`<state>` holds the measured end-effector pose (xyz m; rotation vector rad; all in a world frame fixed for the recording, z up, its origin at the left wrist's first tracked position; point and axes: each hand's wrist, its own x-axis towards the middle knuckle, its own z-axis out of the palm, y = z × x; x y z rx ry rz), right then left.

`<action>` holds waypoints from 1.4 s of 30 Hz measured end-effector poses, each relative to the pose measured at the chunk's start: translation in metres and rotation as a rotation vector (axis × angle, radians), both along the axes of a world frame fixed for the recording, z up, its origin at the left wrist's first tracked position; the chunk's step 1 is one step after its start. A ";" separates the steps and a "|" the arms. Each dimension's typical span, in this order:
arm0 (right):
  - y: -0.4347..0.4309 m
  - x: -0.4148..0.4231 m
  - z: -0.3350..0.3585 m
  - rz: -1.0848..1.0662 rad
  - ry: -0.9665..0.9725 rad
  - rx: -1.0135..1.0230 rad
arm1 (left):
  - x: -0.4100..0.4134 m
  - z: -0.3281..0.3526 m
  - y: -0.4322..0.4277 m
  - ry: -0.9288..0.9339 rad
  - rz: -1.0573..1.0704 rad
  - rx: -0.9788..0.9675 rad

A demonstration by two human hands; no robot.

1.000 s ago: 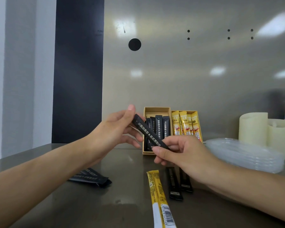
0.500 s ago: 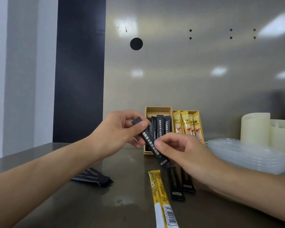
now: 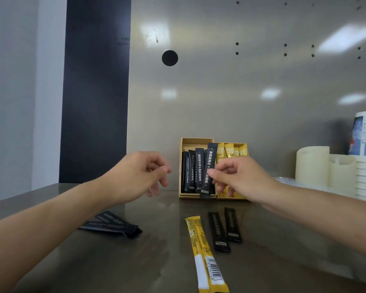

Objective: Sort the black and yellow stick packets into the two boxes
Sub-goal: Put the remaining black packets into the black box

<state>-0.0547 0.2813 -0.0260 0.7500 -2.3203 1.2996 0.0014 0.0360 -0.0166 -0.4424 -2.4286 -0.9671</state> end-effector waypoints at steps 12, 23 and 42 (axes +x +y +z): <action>-0.049 -0.049 0.021 -0.260 0.098 0.391 | -0.002 0.000 -0.001 0.026 0.008 -0.048; -0.053 -0.056 0.008 -0.330 0.248 0.484 | 0.000 -0.001 0.001 0.019 -0.004 -0.063; 0.044 0.013 -0.007 0.055 0.049 0.825 | 0.005 -0.006 0.013 -0.014 -0.007 -0.178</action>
